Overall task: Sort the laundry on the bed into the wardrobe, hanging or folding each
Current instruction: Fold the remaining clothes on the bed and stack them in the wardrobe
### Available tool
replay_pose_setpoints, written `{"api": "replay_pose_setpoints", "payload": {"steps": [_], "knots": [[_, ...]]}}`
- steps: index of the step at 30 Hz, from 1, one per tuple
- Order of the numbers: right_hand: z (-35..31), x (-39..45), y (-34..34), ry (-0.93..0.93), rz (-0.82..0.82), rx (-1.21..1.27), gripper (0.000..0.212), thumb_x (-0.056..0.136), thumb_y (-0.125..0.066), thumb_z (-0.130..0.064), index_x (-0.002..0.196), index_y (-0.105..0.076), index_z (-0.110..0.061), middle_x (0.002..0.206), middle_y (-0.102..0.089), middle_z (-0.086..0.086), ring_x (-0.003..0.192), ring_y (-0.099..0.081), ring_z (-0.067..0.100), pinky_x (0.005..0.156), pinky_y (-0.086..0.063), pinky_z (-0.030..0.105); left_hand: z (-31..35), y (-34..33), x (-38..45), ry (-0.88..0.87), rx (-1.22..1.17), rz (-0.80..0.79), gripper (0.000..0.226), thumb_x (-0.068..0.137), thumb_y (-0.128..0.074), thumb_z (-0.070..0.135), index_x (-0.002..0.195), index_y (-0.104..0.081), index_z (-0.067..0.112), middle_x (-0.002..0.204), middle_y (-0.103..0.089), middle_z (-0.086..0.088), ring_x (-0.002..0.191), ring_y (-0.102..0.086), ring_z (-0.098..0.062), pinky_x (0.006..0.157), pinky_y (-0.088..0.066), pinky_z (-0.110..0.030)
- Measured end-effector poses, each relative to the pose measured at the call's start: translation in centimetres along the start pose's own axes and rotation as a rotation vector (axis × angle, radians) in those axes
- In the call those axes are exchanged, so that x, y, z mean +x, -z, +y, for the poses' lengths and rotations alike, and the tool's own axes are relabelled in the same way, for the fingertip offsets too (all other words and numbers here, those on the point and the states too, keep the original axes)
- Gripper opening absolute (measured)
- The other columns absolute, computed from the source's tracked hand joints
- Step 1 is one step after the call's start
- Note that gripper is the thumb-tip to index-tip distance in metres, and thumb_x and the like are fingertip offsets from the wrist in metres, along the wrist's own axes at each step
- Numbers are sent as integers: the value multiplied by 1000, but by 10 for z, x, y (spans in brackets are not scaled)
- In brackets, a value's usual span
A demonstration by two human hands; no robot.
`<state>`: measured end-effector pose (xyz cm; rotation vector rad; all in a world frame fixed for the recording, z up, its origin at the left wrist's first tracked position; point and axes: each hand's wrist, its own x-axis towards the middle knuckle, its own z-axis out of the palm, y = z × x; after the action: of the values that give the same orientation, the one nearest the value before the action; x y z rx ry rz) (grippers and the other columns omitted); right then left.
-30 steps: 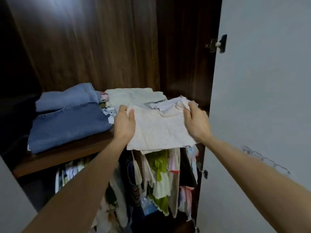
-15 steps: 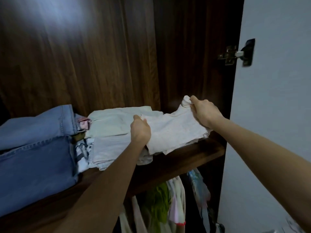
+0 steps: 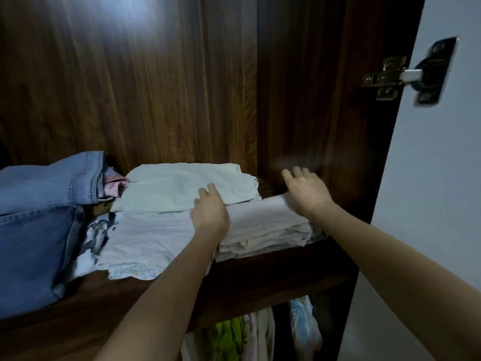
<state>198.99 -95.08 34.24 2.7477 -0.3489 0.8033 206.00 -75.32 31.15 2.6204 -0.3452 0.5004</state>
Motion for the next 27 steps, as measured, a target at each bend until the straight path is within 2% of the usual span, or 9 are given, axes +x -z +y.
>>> {"api": "replay_pose_setpoints", "payload": {"steps": [4,6,9,12,16,19,21,24,27], "knots": [[-16,4,-11,29,-31,127,33,97,-43,-27,126,-48,-11,124,-56,10,117,-47,28,99,-33,37,17,5,-5,-269,-66,34,34,101,-38,22,131,-47,10,128,-54,-12,117,-49,-30,90,-41,-41],[-18,-2,-33,11,-221,169,46,100,-31,-42,131,-48,-12,135,-49,13,127,-40,30,106,-29,39,20,-3,-8,-360,-43,-209,47,103,-27,39,135,-46,11,140,-49,-13,129,-42,-32,105,-35,-44],[-13,-13,-54,-38,-470,250,63,99,-19,-56,150,-23,-19,159,-11,13,146,-11,30,118,-12,42,5,-21,-15,-294,135,-555,69,98,-10,60,154,-13,19,162,-6,-6,148,-3,-30,119,-4,-51],[-12,-11,-52,-73,-531,340,67,98,-18,-59,154,-10,-22,161,4,11,148,1,29,118,-6,40,-4,-27,-18,-263,117,-509,72,96,-9,62,155,-6,20,162,1,-7,148,1,-31,119,-3,-50],[-14,-12,-47,-85,-557,367,65,99,-18,-56,154,-10,-22,160,4,12,148,1,27,118,-6,39,-4,-27,-20,-261,90,-480,72,96,-10,63,154,-12,19,162,-5,-7,148,-4,-32,119,-6,-50],[-14,-16,-42,-112,-433,422,54,101,-27,-48,140,-43,-15,152,-30,17,142,-25,31,110,-27,40,-6,-17,-20,-263,97,-460,67,97,-18,60,145,-35,15,155,-28,-11,141,-27,-31,114,-24,-50],[-18,-23,-28,-145,-219,446,38,99,-38,-38,110,-60,-9,120,-57,15,115,-52,33,88,-43,38,-10,0,-20,-278,88,-340,50,99,-33,50,125,-53,13,134,-52,-11,122,-49,-28,98,-42,-41],[-42,-45,6,-151,-16,534,22,96,-44,-23,98,-60,-8,101,-61,10,94,-55,31,74,-43,38,-21,38,-30,-309,46,-117,35,96,-46,36,121,-56,14,121,-61,-7,112,-56,-28,87,-45,-36],[-82,-70,33,20,6,610,20,95,-42,-19,90,-59,-10,90,-64,11,84,-56,31,69,-42,38,-48,80,-55,-260,43,-16,36,95,-47,34,126,-56,18,123,-63,-4,114,-56,-27,87,-45,-36]]}}
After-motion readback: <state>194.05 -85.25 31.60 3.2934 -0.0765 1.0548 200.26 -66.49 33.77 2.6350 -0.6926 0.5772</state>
